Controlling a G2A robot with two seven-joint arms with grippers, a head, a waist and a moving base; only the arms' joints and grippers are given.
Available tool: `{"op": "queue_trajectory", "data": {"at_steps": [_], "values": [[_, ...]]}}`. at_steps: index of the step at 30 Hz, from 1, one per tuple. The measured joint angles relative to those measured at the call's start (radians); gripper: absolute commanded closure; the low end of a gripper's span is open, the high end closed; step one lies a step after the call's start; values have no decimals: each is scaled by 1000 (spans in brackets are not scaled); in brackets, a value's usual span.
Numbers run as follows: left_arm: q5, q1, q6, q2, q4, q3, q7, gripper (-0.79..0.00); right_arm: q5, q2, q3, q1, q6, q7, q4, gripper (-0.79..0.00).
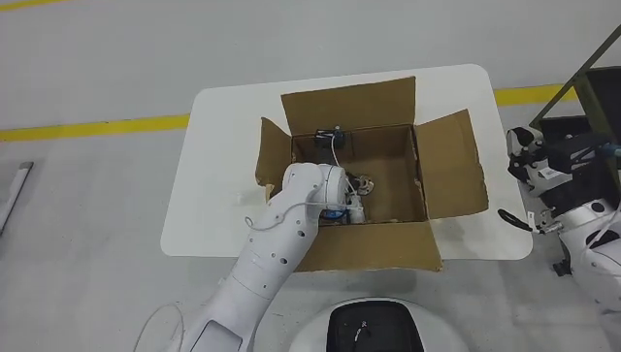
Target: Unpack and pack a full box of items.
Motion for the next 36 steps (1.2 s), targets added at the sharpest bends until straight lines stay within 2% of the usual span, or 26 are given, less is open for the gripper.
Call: {"op": "queue_trajectory", "data": {"at_steps": [13,19,20,21,24,25,29,30,31,33,35,36], "values": [[3,5,2,0,8,-2,6,-785,0,0,0,0,0,0,0,0],[35,16,53,-1,43,-23,32,-773,0,0,0,0,0,0,0,0],[41,14,58,-2,49,-24,25,-711,0,0,0,0,0,0,0,0],[45,12,59,-3,53,-23,21,-582,0,0,0,0,0,0,0,0],[61,8,68,-7,68,-19,9,-486,0,0,0,0,0,0,0,0],[65,6,69,-8,72,-17,8,-416,0,0,0,0,0,0,0,0],[75,1,63,-16,88,-7,1,-477,0,0,0,0,0,0,0,0],[75,-1,62,-18,91,-6,-1,-514,0,0,0,0,0,0,0,0],[76,-2,61,-19,94,-5,-3,-616,0,0,0,0,0,0,0,0],[75,-4,59,-23,101,-5,-9,-680,0,0,0,0,0,0,0,0],[74,-5,58,-26,106,-5,-12,-650,0,0,0,0,0,0,0,0],[72,-5,56,-27,106,-5,-14,-680,0,0,0,0,0,0,0,0]]}}
